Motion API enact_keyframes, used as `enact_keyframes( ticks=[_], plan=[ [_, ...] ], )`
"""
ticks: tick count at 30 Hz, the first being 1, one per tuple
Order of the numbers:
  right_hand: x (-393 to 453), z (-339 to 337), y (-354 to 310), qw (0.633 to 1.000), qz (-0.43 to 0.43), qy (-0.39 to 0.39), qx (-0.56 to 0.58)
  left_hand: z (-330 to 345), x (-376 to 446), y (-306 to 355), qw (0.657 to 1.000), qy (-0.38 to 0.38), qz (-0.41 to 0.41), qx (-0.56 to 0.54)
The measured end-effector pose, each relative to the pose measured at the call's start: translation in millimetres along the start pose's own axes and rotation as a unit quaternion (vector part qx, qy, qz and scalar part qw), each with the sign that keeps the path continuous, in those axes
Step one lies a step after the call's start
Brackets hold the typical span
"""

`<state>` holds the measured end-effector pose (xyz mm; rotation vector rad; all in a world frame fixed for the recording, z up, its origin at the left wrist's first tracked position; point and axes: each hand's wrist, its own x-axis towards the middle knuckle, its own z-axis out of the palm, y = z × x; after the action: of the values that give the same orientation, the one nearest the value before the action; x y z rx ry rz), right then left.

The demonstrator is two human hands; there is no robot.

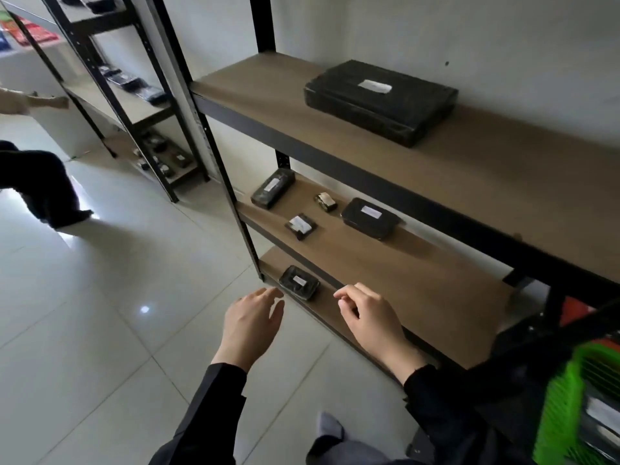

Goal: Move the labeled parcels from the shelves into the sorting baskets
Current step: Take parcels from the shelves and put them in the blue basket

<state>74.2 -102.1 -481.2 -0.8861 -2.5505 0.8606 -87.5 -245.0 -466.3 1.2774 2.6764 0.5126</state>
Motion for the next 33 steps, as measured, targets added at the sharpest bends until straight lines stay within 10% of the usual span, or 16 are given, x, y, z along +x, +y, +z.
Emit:
enact_keyframes(
  ticks=[15, 33],
  plan=[
    [121.8, 71.5, -16.8, 0.985, 0.144, 0.085, 0.049, -17.5, 168.8, -114.5, 0.996, -0.036, 0.066, -0.047],
    [289.3, 123.2, 71.6, 0.936, 0.331, -0.016, 0.114, 115.4, 336.1, -135.1, 0.985, -0.144, 0.072, -0.068]
  ],
)
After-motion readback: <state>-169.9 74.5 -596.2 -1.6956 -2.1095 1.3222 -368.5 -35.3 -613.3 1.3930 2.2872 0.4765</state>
